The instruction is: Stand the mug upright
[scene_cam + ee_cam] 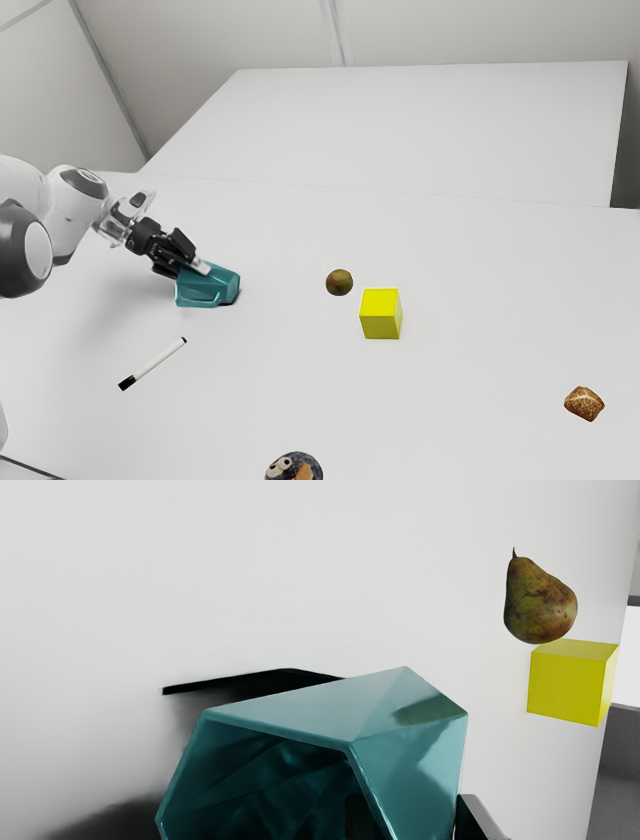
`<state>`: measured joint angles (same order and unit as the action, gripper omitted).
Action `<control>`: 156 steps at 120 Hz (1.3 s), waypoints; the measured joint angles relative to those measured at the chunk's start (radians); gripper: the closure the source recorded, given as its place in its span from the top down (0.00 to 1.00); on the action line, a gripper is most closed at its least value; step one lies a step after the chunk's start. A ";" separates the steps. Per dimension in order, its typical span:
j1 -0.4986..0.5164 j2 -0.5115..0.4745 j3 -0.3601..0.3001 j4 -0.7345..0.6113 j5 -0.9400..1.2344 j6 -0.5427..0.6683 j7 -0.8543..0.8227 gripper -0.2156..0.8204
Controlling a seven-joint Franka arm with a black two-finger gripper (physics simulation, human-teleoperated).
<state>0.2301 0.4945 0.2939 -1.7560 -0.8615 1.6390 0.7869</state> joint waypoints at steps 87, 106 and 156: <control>-0.045 -0.073 -0.009 -0.004 -0.044 -0.015 0.019 0.05; -0.118 -0.111 0.032 -0.002 0.038 0.032 0.015 0.04; -0.269 -0.267 0.048 -0.170 0.452 0.298 -0.055 0.04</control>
<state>-0.0388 0.2276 0.3420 -1.9259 -0.4099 1.9370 0.7320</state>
